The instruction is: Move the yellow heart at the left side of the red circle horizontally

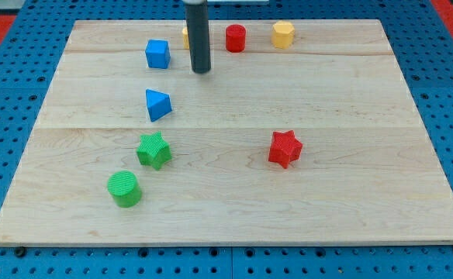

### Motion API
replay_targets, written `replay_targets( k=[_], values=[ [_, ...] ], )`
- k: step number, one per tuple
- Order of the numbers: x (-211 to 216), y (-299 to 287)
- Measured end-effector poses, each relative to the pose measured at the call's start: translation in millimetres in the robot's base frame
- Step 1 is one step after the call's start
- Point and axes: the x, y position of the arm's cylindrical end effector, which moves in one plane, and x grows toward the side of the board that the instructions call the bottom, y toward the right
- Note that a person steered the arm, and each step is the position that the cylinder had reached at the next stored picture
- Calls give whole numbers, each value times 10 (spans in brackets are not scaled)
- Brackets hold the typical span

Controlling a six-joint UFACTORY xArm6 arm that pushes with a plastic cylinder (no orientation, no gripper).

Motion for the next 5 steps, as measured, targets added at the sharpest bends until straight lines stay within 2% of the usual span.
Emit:
replay_targets(
  k=[1,2,3,4,5],
  values=[
    [490,855],
    [533,2030],
    [1383,2259],
    [1810,1810],
    [1567,1175]
  ],
)
